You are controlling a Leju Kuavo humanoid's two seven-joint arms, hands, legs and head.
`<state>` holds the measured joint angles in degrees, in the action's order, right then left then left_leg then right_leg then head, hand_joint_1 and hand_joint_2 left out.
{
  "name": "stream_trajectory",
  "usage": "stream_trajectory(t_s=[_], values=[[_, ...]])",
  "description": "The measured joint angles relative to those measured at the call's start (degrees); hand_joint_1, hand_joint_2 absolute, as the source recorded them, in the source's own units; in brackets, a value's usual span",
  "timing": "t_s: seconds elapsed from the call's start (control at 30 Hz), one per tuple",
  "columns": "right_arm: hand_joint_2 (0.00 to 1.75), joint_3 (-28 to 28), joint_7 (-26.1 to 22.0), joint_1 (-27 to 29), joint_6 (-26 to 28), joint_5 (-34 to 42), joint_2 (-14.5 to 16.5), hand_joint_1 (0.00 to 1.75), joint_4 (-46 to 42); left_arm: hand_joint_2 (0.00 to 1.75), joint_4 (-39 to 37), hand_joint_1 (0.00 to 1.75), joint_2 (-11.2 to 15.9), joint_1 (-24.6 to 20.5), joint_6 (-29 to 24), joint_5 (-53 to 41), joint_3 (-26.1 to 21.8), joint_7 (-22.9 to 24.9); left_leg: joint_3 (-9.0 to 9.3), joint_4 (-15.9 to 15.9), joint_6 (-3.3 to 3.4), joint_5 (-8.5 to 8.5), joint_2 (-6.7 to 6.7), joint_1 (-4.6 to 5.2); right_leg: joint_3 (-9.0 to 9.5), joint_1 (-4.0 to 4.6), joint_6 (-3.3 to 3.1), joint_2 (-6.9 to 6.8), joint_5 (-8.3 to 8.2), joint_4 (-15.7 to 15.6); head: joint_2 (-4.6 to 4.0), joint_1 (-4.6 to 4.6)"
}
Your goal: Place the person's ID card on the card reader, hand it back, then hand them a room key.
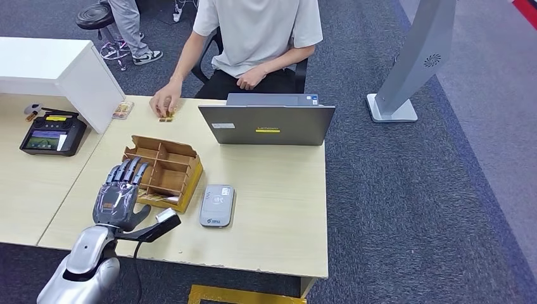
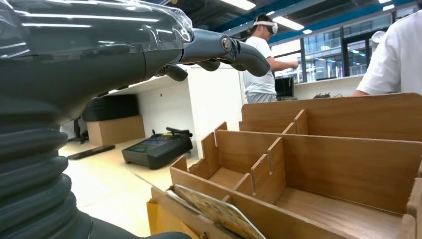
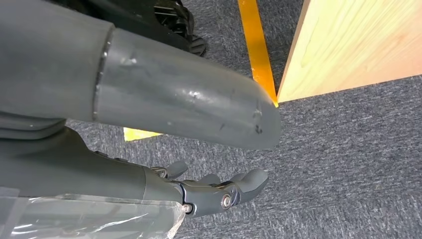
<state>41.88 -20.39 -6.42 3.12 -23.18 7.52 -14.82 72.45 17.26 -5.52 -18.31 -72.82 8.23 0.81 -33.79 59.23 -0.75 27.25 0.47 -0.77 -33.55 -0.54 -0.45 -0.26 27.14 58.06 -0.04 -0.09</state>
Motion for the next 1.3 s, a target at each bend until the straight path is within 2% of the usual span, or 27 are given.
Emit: stream_trajectory(t_s=[0.4,1.3], values=[[0.0,-0.3,0.4,-0.6,0.0,-0.8,0.0,0.0,0.0,1.75,-7.1,0.0,0.1,-4.5,-1.8,-1.2,0.0,-1.8,0.0,0.0,0.0,-0.03,0.0,0.0,0.0,0.0,0.0,0.0,-0.01,0.0,0.0,0.0],[0.0,-0.3,0.3,-0.7,0.0,-0.8,0.0,0.0,0.0,1.75,-9.8,0.0,-0.1,-5.0,-2.1,-1.2,0.0,-2.3,0.01,0.0,0.0,-0.03,0.0,0.0,0.0,0.0,0.0,0.01,-0.01,0.0,0.0,0.0]])
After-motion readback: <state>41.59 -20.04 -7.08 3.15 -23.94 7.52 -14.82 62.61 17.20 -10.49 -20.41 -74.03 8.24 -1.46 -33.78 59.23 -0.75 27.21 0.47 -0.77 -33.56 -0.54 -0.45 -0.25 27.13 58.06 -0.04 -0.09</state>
